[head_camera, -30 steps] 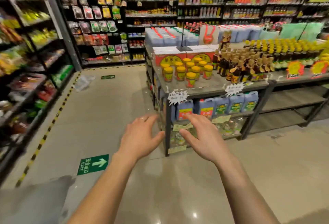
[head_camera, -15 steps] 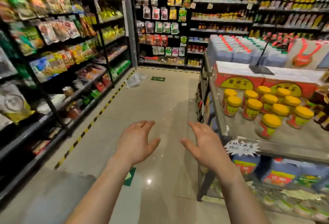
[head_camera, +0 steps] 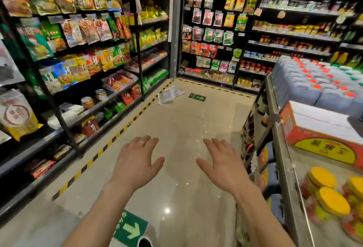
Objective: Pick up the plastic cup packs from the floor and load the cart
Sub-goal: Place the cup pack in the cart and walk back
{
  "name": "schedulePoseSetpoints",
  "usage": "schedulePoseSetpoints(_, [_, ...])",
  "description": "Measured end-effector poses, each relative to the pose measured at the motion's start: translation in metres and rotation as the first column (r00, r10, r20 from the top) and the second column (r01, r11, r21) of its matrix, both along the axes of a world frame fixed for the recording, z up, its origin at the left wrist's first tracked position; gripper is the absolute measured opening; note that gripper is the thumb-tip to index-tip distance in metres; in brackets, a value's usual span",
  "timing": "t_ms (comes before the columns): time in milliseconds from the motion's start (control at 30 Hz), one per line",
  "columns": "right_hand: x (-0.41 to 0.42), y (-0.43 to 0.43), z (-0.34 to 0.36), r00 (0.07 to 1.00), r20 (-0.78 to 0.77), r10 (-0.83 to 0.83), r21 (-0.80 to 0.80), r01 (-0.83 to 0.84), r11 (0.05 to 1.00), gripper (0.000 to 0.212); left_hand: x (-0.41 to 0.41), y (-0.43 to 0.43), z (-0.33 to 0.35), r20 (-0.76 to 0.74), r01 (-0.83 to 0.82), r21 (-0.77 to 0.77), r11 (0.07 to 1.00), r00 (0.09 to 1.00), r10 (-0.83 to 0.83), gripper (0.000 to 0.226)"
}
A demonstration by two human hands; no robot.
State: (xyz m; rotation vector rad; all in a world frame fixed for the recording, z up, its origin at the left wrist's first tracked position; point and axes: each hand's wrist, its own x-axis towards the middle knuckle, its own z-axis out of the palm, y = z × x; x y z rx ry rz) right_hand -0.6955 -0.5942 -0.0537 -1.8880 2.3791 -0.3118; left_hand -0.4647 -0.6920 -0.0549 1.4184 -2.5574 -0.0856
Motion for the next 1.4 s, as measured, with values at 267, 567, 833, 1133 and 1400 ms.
schedulePoseSetpoints(267, [-0.052,-0.209,0.01,0.997,-0.075,-0.013,0.075,0.019,0.997,0.07,-0.062,-0.214,0.001,0.024,0.053,0.017,0.998,0.998,-0.053,0.081])
schedulePoseSetpoints(567, [-0.131,-0.4,0.003,0.993,-0.059,-0.103,0.025,0.105,0.994,0.067,-0.147,-0.422,-0.004,0.066,0.108,0.066,0.992,0.992,-0.112,0.078])
schedulePoseSetpoints(833, [-0.255,-0.615,-0.039,0.997,0.033,-0.064,-0.008,0.064,0.998,0.075,-0.269,-0.631,-0.046,0.114,0.069,0.096,0.993,0.99,-0.08,0.078])
schedulePoseSetpoints(1133, [-0.394,-0.86,-0.012,0.999,0.014,0.034,-0.001,-0.034,0.999,0.073,-0.405,-0.843,-0.038,0.029,-0.006,0.145,0.989,1.0,0.001,0.087])
schedulePoseSetpoints(1400, [-0.457,-1.094,-0.043,0.979,-0.029,0.2,0.057,-0.198,0.978,0.075,-0.461,-1.04,-0.079,-0.055,-0.117,0.179,0.977,0.99,0.129,0.08])
